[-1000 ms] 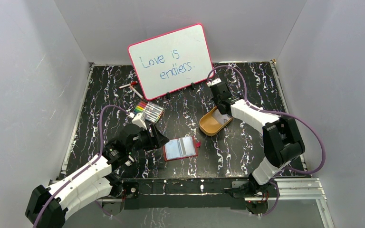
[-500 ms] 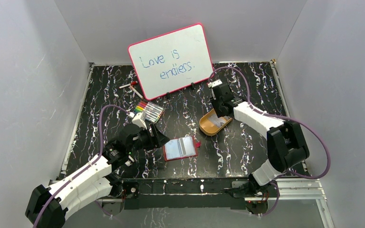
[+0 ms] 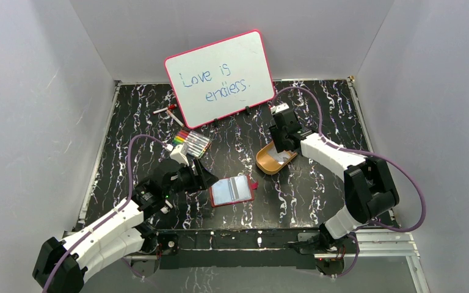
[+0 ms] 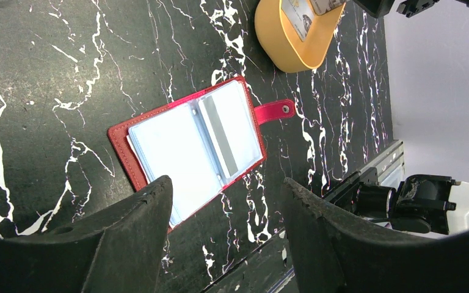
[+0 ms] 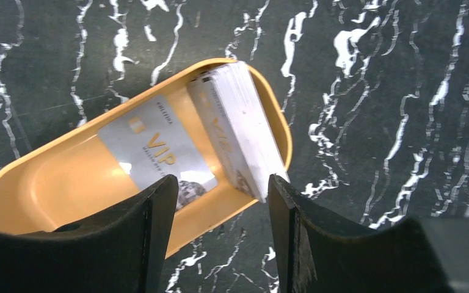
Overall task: Put the credit cards into the card holder
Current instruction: Pick up the credit card from the storage box.
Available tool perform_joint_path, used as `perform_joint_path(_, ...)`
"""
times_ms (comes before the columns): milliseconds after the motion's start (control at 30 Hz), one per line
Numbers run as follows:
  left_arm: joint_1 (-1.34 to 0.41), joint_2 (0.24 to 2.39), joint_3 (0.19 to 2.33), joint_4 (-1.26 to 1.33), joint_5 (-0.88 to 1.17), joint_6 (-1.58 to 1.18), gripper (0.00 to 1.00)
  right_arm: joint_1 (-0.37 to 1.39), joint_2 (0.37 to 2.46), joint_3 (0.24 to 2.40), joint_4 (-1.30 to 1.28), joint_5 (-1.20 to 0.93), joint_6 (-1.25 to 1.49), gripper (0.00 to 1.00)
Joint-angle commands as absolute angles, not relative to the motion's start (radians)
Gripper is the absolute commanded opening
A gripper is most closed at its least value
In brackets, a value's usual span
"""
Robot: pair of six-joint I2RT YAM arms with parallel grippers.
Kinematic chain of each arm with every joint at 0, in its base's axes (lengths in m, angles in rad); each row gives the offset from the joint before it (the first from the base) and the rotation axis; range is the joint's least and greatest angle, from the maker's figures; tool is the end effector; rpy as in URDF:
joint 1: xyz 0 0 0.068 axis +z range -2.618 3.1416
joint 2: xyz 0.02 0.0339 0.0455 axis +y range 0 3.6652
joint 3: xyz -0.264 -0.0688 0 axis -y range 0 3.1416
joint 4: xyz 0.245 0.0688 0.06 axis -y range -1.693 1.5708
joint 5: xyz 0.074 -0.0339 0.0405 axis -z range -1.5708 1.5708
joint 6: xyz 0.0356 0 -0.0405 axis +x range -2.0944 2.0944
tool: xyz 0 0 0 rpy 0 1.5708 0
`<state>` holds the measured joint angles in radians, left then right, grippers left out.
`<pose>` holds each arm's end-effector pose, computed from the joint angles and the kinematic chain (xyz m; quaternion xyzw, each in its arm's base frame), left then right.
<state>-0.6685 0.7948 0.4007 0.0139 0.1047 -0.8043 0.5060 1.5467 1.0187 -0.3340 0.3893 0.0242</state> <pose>0.1436 -0.1182 0.2226 -0.0268 0.8269 -0.4082 0.3858 0.2909 0.1458 0.2246 -0.1543 0.9096 -0.0859 0.3761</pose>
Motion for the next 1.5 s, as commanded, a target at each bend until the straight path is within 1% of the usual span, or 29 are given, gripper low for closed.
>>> perform_joint_path(0, -0.662, 0.787, 0.391, 0.028, 0.113, -0.805, 0.63, 0.506, 1.569, 1.085, -0.357, 0.519, -0.033, 0.66)
perform_joint_path(167, -0.662, 0.815, 0.399, 0.038, 0.132, -0.805, 0.63, 0.498, 1.617, 1.088, -0.35, 0.54, -0.058, 0.69)
perform_joint_path(333, -0.663, 0.807, 0.395, 0.032, 0.132, -0.805, 0.63, 0.485, 1.643, 1.096, -0.347, 0.522, -0.069, 0.65)
perform_joint_path(433, -0.662, 0.798, 0.391, 0.03, 0.128, -0.806, 0.63, 0.478, 1.649, 1.098, -0.346, 0.522, -0.071, 0.6)
perform_joint_path(633, -0.662, 0.799, 0.389, 0.033, 0.126, -0.805, 0.63, 0.474, 1.641, 1.089, -0.342, 0.533, -0.081, 0.41)
perform_joint_path(700, -0.663, 0.801, 0.388, 0.034, 0.129, -0.805, 0.63, 0.474, 1.636, 1.088, -0.342, 0.536, -0.082, 0.36)
perform_joint_path(833, -0.662, 0.798, 0.386, 0.033, 0.132, -0.805, 0.63, 0.47, 1.631, 1.085, -0.343, 0.546, -0.087, 0.3)
perform_joint_path(1167, -0.663, 0.795, 0.385, 0.036, 0.133, -0.805, 0.63, 0.47, 1.588, 1.081, -0.347, 0.556, -0.094, 0.24)
perform_joint_path(1467, -0.663, 0.796, 0.385, 0.035, 0.135, -0.805, 0.63, 0.47, 1.572, 1.077, -0.347, 0.544, -0.102, 0.1)
